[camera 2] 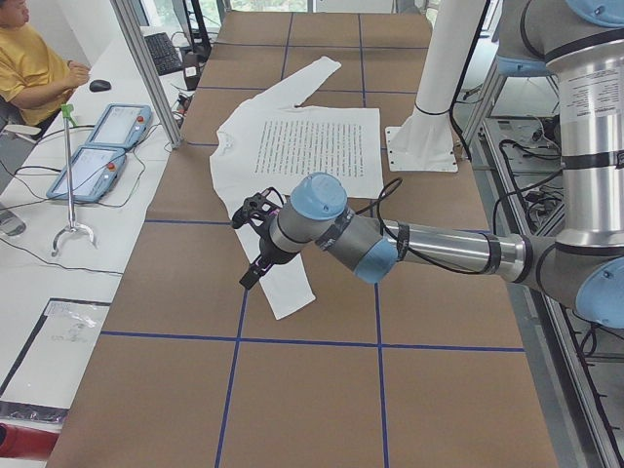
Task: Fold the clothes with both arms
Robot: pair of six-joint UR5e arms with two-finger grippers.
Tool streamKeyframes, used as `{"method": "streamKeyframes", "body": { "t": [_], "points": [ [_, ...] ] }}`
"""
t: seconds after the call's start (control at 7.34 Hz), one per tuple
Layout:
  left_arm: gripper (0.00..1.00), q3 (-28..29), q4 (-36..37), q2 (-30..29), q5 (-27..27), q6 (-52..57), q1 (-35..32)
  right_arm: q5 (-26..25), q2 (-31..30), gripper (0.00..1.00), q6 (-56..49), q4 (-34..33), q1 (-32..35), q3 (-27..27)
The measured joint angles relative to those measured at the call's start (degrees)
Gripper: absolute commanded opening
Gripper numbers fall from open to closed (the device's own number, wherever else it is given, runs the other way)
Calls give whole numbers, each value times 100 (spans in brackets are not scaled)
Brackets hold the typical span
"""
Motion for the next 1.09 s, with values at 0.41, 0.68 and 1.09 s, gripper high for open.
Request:
{"method": "streamKeyframes", "body": {
  "t": [0.41, 0.68, 1.09],
  "points": [
    [100, 182, -244, -73, -20, -5, -7, 3, 49, 99, 1666, 910, -487, -148],
    [100, 165, -278, -72, -21, 0, -9, -497, 47, 95, 3632, 2355, -1511, -529],
    [100, 115, -308, -18, -28, 7, -12, -1624, 46, 88, 5138, 3488, -2996, -1025]
  ]
}}
